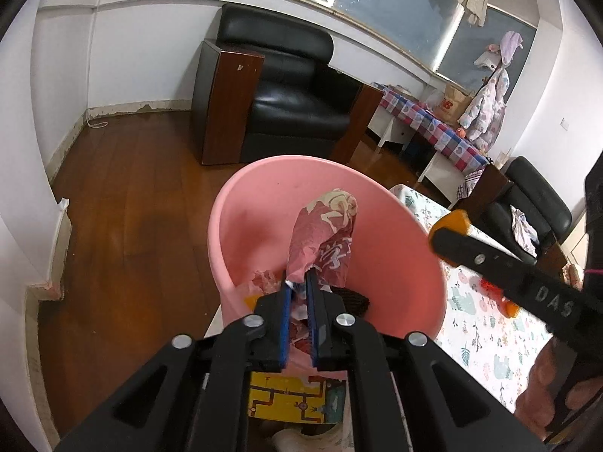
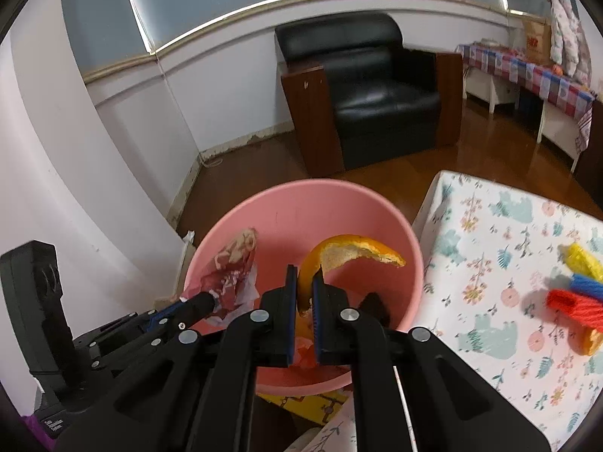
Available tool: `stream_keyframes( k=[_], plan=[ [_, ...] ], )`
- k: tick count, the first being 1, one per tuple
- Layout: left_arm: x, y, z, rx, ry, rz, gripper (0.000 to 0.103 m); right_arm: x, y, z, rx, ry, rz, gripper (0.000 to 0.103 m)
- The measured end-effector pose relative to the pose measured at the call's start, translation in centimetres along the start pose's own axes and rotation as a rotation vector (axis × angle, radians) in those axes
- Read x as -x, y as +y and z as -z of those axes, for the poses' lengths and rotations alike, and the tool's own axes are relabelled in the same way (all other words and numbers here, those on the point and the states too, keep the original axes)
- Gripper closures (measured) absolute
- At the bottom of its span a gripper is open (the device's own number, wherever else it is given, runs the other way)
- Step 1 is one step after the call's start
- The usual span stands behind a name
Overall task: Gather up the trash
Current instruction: 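Open both tools to drop the wrapper and orange peel into the bucket, then move both open tools back toward the red net and remaining trash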
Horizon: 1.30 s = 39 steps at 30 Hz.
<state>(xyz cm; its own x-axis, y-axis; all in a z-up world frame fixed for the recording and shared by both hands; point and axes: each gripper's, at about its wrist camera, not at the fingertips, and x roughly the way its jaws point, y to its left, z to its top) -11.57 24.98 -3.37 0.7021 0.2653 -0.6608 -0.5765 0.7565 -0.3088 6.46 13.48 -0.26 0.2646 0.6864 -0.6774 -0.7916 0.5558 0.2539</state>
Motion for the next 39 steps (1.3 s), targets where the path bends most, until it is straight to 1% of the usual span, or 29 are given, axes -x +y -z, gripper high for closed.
stream_keyframes(
  k=[2, 5, 7, 9, 10, 14, 18, 22, 28, 34, 39],
  plan=[
    [0.0, 0.1, 0.0, 0.011, -0.001, -0.001, 0.088, -0.6, -0.1, 0.1, -0.004, 0.032, -0.01, 0.095],
    [0.0, 0.2, 0.1, 0.02, 0.001, -0.009, 0.081, -1.1, -0.2, 0.3, -0.01, 0.059, -0.037, 0.093],
    [0.0, 0.3, 0.1, 0.019, 0.0, -0.012, 0.081, -1.3, -0.3, 0.5, -0.01, 0.07, -0.047, 0.09],
    [0.0, 0.2, 0.2, 0.018, 0.002, -0.017, 0.079, -1.4, -0.2, 0.7, -0.006, 0.077, -0.051, 0.083],
    [-0.1, 0.3, 0.1, 0.019, 0.003, -0.018, 0.078, -1.4, -0.2, 0.8, -0.006, 0.078, -0.051, 0.082],
    [0.0, 0.3, 0.1, 0.014, 0.006, -0.02, 0.078, -1.1, -0.2, 1.1, -0.012, 0.082, -0.075, 0.07],
    [0.1, 0.5, 0.3, 0.009, 0.008, -0.025, 0.078, -1.1, -0.5, 1.4, -0.019, 0.102, -0.093, 0.065],
    [0.2, 0.3, 0.3, 0.006, 0.007, -0.028, 0.077, -1.2, -0.8, 1.8, -0.023, 0.138, -0.103, 0.064],
    [0.2, -0.2, 0.3, -0.004, 0.011, -0.028, 0.077, -0.5, -1.5, 2.5, -0.039, 0.155, -0.109, 0.064],
    [0.8, -1.0, 0.4, -0.017, 0.003, -0.013, 0.077, 1.6, -2.7, 3.4, -0.061, 0.106, -0.079, 0.064],
    [1.1, -2.5, 0.7, -0.041, 0.006, 0.007, 0.077, 3.7, -3.6, 4.4, -0.082, 0.069, -0.021, 0.064]
  ],
)
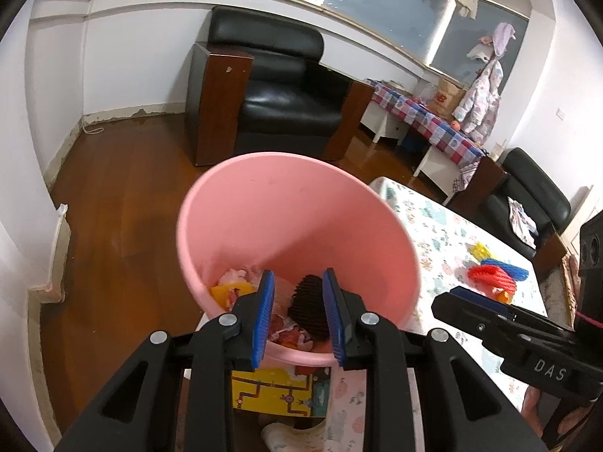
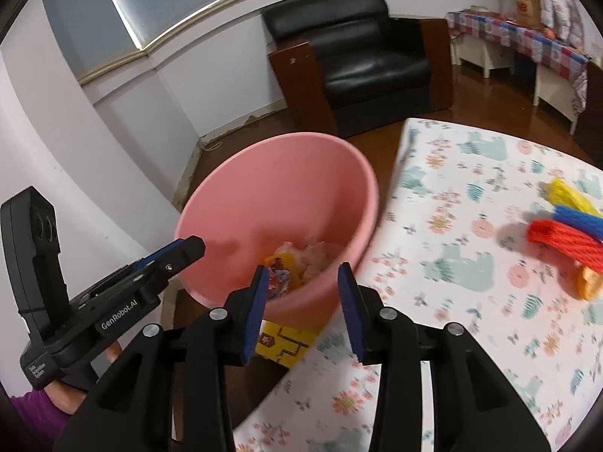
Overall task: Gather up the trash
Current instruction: 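Move both open tools back toward the red net and remaining trash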
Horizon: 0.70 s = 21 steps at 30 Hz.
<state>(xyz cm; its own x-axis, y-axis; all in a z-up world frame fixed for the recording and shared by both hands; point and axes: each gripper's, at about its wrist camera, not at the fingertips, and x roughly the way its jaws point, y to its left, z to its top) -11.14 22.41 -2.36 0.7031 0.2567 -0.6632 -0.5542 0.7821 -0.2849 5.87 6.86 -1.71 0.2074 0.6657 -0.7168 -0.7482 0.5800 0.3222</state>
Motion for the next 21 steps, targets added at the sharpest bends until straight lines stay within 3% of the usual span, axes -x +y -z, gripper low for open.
stream_keyframes(
  k=[21],
  plan=[
    [-1.0, -11.7, 3.5, -0.183, 0.058, 0.092, 0.077, 7.2, -5.9, 7.3, -0.13, -0.081, 0.106, 0.064]
  ],
)
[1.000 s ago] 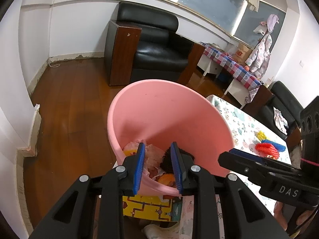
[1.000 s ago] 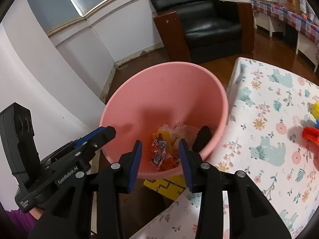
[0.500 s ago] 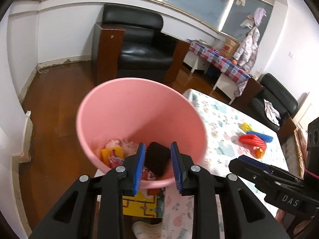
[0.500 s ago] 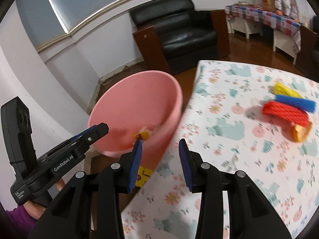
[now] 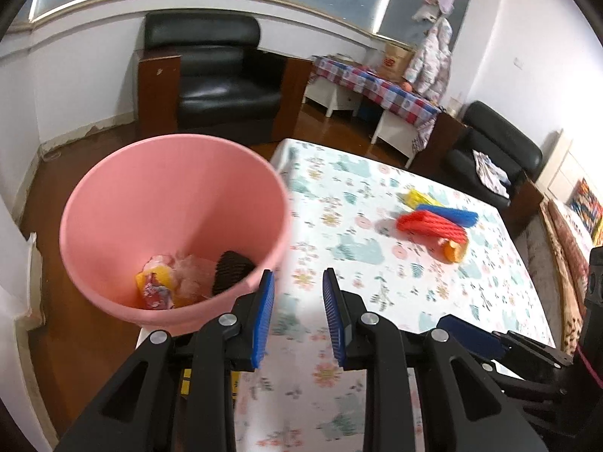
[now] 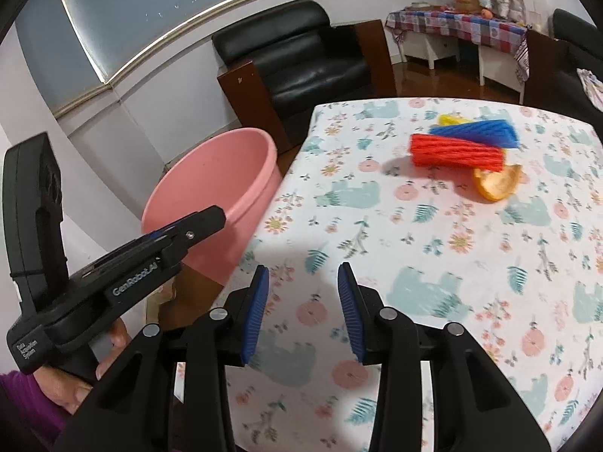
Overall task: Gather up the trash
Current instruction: 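Move both open tools back toward the red net and remaining trash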
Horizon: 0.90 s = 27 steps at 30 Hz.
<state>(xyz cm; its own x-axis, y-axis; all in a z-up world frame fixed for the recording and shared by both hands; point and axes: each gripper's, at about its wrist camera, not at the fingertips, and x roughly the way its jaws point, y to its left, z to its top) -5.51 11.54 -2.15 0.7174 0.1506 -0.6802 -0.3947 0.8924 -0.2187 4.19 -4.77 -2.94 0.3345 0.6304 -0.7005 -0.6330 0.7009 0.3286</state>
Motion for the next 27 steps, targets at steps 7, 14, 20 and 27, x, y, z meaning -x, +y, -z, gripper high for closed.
stream_keyframes(
  k=[7, 14, 20, 27],
  plan=[
    [-0.7, -2.5, 0.6, -0.047, 0.026, -0.001, 0.077, 1.9, -1.2, 1.0, 0.007, -0.047, -0.015, 0.064],
    [-1.2, -3.6, 0.5, -0.057, 0.037, -0.016, 0.077, 2.8, -1.9, 1.2, 0.034, -0.065, -0.016, 0.064],
    [-1.7, -4.5, 0.5, -0.077, 0.048, -0.027, 0.077, 3.6, -3.3, 1.2, 0.01, -0.103, 0.002, 0.064],
    [-2.4, -5.0, -0.3, -0.078, 0.068, -0.029, 0.072, 5.1, -5.4, 0.4, 0.004, -0.202, 0.103, 0.064]
  ],
)
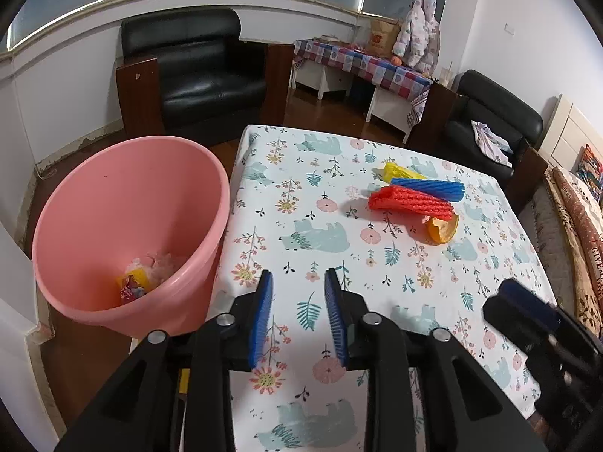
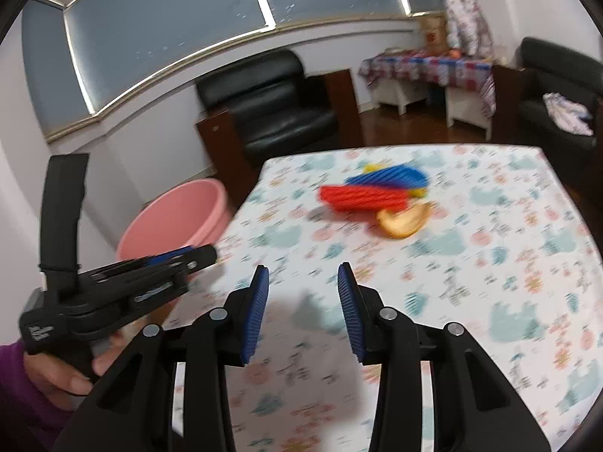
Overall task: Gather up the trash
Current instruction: 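Move both open tools back toward the red net and remaining trash, then grasp the red foam net with the left tool while the right tool grasps the blue net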
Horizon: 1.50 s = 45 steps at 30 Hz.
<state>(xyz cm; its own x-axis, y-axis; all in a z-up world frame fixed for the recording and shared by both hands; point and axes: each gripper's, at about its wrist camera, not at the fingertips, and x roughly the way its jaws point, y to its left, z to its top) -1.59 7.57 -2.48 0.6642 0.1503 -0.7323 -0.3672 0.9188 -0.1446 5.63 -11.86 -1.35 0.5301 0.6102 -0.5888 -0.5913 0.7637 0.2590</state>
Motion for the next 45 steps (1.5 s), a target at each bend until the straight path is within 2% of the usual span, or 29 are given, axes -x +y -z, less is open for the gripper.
stream_keyframes(
  k=[5, 19, 21, 22, 35, 41, 45],
  plan=[
    [-0.4, -0.9, -0.7, -0.017, 0.002, 0.009, 0.069, -0.5, -2.6, -0.9, -0.054, -0.003, 0.039, 0.064],
    [-2.5, -4.3, -3.1, -0.034, 0.013, 0.048, 0.066, -1.4, -8.9, -2.7, -0.172, -0.029, 0.057, 0.064],
    [-2.8, -4.6, -3.4, -0.034, 0.015, 0.054, 0.064, -1.6, -9.6, -2.8, -0.19, -0.03, 0.06, 0.053],
    [-3.0, -4.8, -3.5, -0.031, 0.017, 0.057, 0.064, -1.7, -9.8, -2.8, -0.196, -0.033, 0.061, 0.053],
    [-5.5, -5.2, -4.8, 0.042, 0.045, 0.099, 0.062, -2.4, -12.6, -3.0, -0.223, -0.04, 0.126, 0.052],
    [-7.1, -5.4, -5.7, 0.082, 0.078, 0.139, 0.062, -3.4, -13.3, -3.2, -0.247, -0.02, 0.107, 0.052],
    [-8.3, -5.3, -6.3, 0.144, 0.114, 0.186, 0.062, -4.0, -13.5, -3.0, -0.257, -0.001, 0.098, 0.052]
  ],
)
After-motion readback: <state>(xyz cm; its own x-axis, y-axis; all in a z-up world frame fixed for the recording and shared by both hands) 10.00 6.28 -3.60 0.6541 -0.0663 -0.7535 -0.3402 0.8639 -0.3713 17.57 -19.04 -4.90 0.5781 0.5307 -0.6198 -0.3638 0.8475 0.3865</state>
